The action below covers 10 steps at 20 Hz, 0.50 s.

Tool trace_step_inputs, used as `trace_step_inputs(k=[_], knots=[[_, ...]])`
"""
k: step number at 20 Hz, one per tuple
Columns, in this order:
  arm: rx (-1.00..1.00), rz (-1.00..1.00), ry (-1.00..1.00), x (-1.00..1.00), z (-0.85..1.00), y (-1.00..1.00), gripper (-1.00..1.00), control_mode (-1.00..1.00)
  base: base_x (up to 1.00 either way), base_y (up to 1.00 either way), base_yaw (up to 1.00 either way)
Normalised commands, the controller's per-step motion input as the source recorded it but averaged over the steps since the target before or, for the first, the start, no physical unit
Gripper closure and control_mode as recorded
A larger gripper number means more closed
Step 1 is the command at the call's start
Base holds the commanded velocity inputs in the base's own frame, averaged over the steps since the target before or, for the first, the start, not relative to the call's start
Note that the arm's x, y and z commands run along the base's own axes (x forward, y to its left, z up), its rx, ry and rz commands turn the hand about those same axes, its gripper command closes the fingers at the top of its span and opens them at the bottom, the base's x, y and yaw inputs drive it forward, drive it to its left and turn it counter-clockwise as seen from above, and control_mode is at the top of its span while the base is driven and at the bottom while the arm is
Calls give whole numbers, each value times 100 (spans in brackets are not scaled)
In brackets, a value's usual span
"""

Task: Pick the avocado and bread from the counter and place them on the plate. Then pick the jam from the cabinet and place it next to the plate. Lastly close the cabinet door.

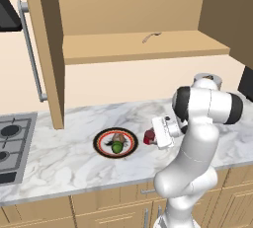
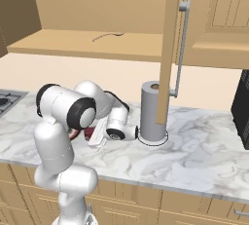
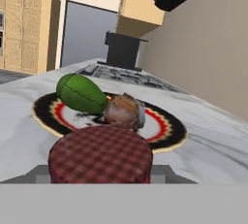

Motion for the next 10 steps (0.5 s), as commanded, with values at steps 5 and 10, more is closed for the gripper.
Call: trace_step_inputs(k=[5,10], knots=[[0,0,0,8,-22,0,100,-100,0,0,0],[0,0,0,1,-33,2,100,-100,0,0,0]])
